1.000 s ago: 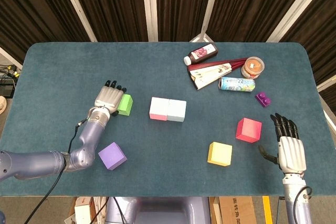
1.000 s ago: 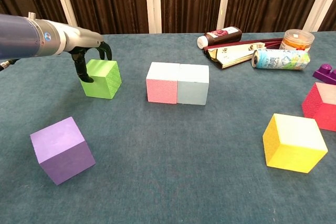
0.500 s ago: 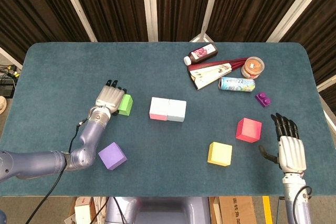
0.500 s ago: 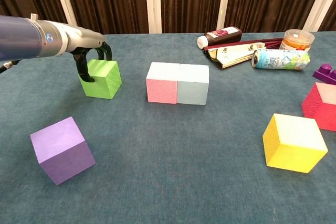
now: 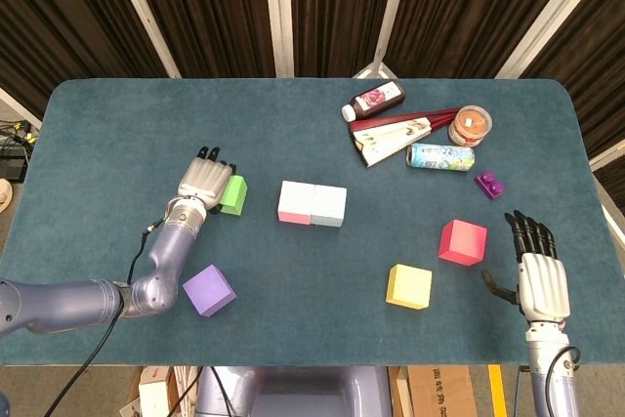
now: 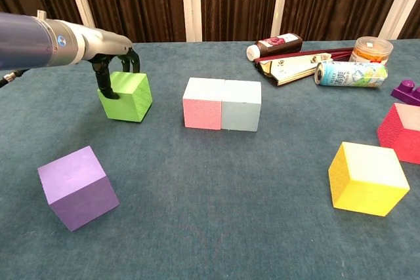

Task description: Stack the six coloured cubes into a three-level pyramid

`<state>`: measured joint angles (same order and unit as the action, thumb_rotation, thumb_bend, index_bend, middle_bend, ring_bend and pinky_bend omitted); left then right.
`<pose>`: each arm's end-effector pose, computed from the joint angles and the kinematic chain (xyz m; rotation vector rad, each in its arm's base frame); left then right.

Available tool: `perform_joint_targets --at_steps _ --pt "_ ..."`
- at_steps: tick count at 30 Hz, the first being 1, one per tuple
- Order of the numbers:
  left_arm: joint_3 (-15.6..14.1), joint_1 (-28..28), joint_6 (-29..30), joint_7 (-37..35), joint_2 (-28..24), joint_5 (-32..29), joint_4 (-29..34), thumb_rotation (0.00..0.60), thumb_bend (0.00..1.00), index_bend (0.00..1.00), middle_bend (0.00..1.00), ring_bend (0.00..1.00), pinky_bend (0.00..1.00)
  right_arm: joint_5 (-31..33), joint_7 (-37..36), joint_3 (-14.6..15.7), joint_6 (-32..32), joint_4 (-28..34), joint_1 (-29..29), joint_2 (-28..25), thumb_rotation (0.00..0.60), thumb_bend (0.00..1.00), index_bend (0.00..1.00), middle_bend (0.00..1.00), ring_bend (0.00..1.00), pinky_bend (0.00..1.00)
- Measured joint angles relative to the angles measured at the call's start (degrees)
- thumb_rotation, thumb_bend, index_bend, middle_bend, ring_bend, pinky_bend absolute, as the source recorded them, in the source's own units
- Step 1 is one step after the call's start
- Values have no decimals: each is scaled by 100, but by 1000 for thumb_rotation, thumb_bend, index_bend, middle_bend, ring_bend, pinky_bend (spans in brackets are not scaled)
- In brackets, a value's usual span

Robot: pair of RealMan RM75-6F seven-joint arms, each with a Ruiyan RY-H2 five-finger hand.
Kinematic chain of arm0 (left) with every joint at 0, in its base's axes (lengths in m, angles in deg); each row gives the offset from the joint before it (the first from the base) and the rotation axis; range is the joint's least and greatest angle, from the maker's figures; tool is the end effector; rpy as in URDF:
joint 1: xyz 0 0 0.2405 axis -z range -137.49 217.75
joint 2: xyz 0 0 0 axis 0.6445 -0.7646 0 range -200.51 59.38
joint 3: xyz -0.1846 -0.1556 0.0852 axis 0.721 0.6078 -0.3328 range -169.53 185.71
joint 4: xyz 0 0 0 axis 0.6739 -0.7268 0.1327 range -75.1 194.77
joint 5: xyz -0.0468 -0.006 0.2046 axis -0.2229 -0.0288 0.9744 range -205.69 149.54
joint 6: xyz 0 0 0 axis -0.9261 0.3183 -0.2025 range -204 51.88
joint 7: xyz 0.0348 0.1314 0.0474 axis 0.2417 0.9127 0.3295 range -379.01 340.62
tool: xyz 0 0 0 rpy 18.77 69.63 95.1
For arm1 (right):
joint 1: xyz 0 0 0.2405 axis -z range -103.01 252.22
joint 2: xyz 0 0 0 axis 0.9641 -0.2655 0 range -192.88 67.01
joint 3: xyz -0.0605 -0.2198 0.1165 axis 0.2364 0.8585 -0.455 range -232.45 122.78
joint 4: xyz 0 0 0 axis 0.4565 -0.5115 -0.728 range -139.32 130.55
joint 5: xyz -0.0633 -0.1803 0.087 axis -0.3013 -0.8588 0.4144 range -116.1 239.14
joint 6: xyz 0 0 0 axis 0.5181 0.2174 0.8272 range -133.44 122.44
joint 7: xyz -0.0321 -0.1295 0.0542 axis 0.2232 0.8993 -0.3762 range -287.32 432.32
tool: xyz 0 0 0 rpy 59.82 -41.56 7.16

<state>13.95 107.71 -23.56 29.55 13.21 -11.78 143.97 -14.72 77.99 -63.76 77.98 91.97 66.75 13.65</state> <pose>-0.1052 0.4148 0.0050 -1.8419 -0.8304 -0.4343 -0.2785 -0.2128 0.1032 1.1884 -1.0725 1.0403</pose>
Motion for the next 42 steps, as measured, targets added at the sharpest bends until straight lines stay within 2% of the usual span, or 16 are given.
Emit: perform_joint_targets --at_steps 4,12,20,28,42 --pt "177 61 75 -42 -178 -209 316 600 428 292 290 0 0 15 -18 -12 -8 -3 2 -1 600 287 84 91 0 0" --pt "322 275 420 216 -258 -674 615 600 424 284 272 0 0 32 -53 -22 -34 3 -1 -17 600 287 84 91 0 0" --pt "377 402 704 378 94 -752 421 600 412 272 254 0 0 57 -113 -44 -47 -11 7 -52 600 287 84 91 0 0" --pt "471 486 743 501 384 -794 242 600 407 272 256 0 0 79 -150 -59 -34 -4 27 -74 600 287 84 91 0 0" --pt "632 533 907 685 678 -894 94 600 394 272 252 0 0 83 -274 -87 -43 1 40 -144 600 287 84 91 0 0"
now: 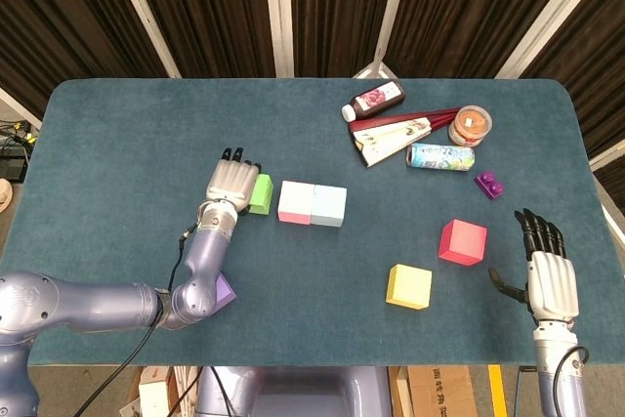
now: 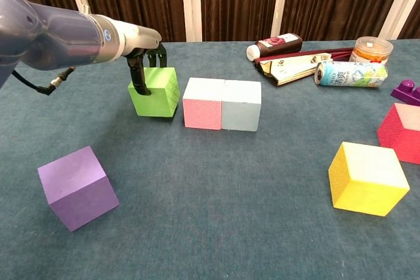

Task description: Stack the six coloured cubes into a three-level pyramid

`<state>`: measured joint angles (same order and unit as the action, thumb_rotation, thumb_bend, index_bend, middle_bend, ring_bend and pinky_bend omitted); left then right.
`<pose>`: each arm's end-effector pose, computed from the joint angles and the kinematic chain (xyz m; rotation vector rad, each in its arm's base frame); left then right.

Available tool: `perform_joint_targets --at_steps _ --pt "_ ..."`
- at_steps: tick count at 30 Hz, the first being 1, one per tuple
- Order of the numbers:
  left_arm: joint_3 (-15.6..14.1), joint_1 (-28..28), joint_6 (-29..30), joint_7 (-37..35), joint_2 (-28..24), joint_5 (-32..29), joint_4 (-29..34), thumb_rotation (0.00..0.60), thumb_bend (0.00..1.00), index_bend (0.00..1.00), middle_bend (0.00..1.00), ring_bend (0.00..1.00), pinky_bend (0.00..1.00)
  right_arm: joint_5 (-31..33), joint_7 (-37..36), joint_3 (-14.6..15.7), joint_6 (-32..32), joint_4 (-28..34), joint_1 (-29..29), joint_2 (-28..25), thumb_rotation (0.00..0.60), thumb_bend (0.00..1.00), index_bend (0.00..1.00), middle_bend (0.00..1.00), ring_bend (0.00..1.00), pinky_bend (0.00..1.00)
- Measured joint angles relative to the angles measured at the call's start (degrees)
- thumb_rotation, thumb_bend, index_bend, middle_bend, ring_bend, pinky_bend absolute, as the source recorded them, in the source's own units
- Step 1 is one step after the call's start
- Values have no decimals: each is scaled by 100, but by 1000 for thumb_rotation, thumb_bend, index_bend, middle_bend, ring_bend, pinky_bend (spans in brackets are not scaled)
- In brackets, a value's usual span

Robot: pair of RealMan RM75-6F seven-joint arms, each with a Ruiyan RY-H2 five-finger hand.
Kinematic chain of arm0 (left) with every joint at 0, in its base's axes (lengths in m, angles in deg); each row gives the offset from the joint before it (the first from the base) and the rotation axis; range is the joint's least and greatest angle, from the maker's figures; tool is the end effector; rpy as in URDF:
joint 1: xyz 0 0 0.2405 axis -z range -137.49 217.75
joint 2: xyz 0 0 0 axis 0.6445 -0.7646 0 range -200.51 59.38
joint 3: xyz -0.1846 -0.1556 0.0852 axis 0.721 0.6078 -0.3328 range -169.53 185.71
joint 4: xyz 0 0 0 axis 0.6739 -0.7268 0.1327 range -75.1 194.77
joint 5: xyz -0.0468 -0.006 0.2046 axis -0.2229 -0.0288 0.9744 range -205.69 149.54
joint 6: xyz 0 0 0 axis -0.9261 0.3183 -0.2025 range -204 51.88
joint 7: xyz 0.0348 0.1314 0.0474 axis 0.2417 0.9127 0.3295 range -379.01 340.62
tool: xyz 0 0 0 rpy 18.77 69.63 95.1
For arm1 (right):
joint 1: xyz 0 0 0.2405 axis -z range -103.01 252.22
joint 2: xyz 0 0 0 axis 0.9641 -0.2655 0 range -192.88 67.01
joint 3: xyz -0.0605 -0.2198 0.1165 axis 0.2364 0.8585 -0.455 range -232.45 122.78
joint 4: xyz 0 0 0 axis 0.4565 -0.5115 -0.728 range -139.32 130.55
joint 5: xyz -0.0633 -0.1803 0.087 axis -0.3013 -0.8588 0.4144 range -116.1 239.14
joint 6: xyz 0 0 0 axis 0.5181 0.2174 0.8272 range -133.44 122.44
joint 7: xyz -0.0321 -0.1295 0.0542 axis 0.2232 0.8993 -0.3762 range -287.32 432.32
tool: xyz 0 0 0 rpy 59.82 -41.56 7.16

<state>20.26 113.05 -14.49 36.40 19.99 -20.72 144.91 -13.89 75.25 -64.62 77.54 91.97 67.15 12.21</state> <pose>-0.0493 0.4060 -0.0206 -1.7871 -0.8681 -0.4781 -0.2844 -0.2141 0.1125 1.1546 -1.0913 1.0548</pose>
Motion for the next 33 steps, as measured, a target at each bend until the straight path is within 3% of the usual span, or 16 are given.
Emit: perform_joint_targets --at_steps 33 --pt "261 44 192 433 482 -54 -266 600 381 272 249 0 0 44 -92 -29 -13 -2 18 -51 600 286 84 91 0 0"
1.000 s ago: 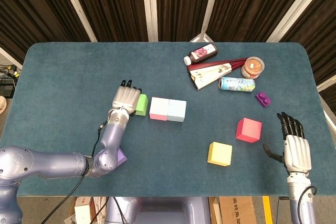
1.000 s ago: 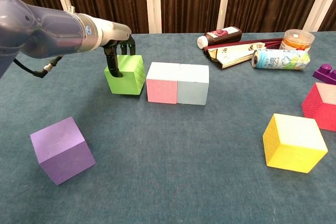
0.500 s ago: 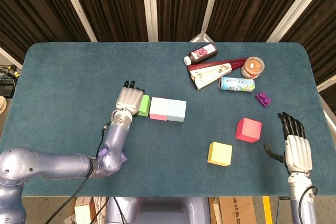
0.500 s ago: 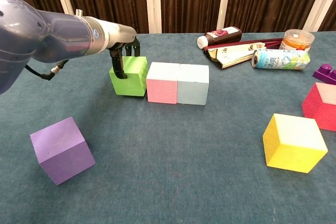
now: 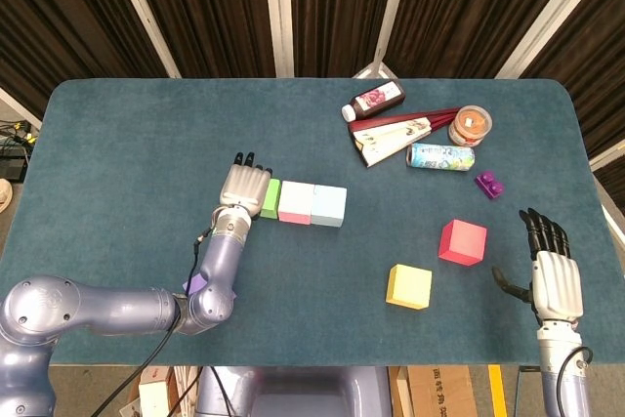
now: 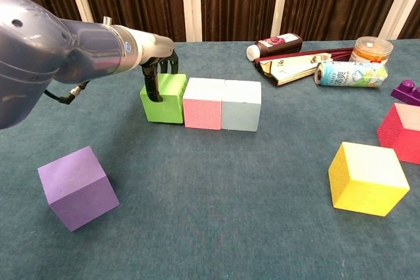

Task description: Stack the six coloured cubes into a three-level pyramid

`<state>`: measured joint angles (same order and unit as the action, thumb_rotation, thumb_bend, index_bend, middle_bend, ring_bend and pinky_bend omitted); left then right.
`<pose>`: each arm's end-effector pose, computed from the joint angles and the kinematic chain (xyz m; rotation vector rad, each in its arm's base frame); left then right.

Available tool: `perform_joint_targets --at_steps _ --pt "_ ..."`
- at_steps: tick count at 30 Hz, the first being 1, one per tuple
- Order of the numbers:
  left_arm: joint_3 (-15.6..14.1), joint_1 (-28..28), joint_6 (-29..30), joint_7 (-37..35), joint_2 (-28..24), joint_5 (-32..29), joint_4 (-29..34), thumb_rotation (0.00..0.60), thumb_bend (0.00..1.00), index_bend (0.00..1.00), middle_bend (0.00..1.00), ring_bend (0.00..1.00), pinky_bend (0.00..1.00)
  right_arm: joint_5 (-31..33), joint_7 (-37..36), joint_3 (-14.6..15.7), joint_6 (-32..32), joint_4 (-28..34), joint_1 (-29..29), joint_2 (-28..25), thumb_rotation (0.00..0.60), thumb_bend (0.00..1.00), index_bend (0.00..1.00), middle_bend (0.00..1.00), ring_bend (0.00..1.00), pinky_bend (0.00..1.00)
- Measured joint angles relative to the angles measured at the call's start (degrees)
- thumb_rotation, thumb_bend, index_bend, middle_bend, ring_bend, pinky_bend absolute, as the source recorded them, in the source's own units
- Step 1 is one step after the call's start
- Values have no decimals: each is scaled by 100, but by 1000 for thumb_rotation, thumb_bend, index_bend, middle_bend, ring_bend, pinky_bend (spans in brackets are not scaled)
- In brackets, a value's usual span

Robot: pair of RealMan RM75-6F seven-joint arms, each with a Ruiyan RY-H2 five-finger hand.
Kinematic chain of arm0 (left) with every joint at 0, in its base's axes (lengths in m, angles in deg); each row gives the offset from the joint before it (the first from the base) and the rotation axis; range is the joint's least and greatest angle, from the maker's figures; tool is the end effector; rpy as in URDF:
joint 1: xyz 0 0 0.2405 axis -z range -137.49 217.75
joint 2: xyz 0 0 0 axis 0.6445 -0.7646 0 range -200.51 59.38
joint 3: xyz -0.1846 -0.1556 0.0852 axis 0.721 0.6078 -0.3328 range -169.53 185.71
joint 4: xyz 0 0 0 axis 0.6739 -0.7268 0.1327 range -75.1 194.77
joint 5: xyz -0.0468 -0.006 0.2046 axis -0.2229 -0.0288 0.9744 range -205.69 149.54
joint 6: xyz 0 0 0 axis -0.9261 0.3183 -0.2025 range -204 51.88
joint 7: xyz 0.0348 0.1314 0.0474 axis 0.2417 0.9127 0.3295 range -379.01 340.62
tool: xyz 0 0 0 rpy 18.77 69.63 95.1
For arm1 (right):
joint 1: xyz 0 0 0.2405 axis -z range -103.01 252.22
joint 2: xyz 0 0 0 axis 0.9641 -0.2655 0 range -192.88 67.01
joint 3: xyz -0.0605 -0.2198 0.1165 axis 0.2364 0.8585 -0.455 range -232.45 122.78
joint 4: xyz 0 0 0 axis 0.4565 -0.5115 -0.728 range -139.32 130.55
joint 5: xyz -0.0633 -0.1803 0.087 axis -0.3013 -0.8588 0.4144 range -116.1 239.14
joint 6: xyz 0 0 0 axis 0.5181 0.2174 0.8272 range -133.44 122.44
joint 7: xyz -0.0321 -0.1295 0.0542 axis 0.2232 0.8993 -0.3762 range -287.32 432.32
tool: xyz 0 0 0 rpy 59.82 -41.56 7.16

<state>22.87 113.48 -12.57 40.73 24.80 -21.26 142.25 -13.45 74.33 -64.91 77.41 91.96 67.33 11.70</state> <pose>-0.0365 0.4009 -0.0402 -1.7921 -0.8489 -0.4631 -0.2870 -0.2143 0.1160 1.1403 -1.0984 1.0574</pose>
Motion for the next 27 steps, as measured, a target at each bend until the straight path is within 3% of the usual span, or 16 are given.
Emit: perform_joint_targets --at_steps 27 --pt "195 -45 79 188 194 22 -125 600 365 265 247 0 0 51 -19 4 -61 13 -4 -26 600 287 84 91 0 0"
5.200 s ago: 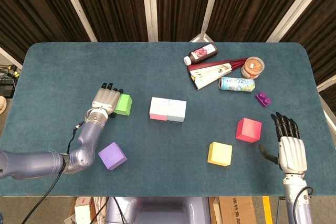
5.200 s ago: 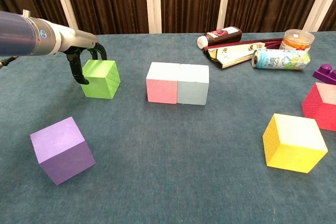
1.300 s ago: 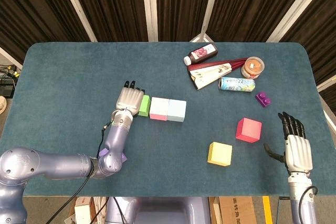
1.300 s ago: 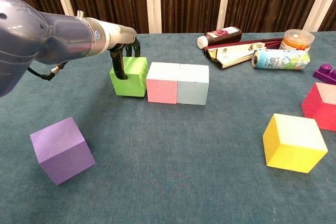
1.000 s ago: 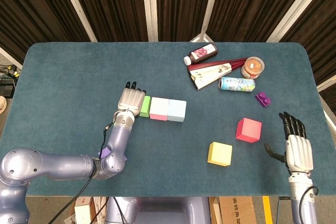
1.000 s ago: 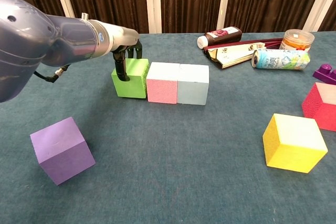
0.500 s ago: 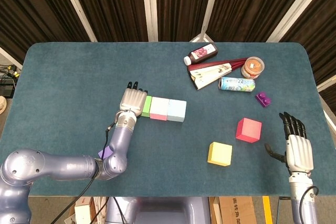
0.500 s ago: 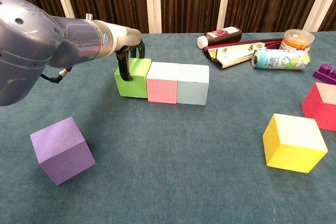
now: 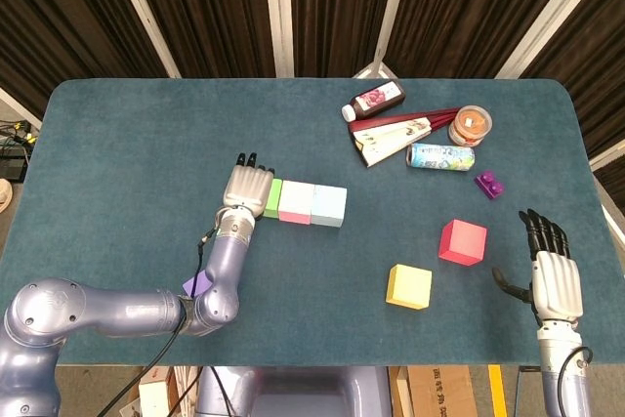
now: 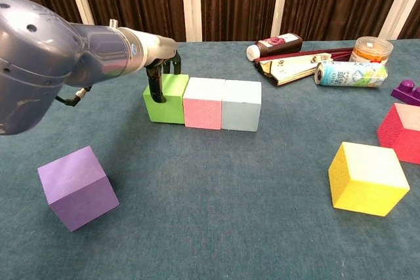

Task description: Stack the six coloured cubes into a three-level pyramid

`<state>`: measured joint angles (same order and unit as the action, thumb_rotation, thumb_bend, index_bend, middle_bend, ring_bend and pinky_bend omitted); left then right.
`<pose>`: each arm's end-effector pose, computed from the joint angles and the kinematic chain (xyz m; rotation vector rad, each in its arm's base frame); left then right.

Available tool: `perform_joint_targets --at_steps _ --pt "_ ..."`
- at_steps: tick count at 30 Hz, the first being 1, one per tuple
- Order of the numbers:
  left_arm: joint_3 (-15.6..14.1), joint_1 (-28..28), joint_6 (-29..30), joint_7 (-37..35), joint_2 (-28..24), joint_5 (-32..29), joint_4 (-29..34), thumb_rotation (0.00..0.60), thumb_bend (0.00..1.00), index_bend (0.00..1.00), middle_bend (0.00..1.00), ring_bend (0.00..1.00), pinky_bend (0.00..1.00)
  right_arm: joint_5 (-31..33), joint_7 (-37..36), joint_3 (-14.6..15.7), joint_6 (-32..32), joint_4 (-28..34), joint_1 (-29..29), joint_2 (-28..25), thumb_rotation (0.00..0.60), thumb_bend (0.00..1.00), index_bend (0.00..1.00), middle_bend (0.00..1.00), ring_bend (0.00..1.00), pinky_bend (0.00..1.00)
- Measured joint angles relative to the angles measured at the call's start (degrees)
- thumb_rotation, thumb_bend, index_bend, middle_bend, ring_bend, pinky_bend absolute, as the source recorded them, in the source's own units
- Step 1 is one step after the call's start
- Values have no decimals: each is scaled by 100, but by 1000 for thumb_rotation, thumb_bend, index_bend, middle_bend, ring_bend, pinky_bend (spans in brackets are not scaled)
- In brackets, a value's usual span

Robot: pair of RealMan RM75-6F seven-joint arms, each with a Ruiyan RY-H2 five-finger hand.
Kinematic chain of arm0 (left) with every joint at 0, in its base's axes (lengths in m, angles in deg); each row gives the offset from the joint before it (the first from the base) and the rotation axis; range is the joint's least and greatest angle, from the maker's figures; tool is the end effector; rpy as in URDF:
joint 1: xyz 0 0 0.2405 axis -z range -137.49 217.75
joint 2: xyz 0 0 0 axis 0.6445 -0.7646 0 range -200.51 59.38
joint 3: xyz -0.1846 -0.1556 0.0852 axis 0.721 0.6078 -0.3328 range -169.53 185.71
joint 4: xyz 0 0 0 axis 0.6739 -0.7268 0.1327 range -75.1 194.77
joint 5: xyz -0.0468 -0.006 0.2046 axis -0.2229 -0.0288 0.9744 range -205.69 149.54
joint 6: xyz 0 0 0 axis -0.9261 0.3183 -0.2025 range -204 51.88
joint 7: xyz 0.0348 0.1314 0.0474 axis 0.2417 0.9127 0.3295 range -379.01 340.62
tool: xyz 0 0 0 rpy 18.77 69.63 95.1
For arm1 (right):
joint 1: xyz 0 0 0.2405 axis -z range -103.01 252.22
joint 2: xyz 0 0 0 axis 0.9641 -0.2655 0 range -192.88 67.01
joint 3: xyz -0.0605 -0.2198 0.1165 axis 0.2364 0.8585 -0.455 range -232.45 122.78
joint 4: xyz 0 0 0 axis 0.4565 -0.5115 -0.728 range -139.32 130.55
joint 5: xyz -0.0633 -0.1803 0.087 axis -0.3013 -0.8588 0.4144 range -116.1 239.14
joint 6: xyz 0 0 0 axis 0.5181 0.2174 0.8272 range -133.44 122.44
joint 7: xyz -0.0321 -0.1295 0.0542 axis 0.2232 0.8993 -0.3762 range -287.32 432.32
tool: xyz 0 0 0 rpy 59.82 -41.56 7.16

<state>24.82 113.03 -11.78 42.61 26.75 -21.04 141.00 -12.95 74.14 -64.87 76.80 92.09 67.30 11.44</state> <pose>-0.0320 0.4001 -0.0460 -1.7816 -0.8518 -0.4646 -0.2884 -0.2142 0.1157 1.1405 -1.1115 1.0490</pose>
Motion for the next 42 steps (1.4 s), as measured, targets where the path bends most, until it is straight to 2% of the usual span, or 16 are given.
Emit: perform_joint_targets --at_steps 22,35,42 --pt "92 17 151 211 138 -31 -45 600 363 261 242 0 0 11 -55 -3 -9 -6 12 -29 600 287 84 91 0 0" --pt "114 20 90 365 176 -97 -51 600 361 126 120 0 0 21 -61 -5 -21 -12 11 -38 600 287 84 91 0 0" --pt "157 49 133 522 76 -225 154 600 360 3 3 0 0 29 -66 -7 -25 -3 12 -50 600 286 84 91 0 0"
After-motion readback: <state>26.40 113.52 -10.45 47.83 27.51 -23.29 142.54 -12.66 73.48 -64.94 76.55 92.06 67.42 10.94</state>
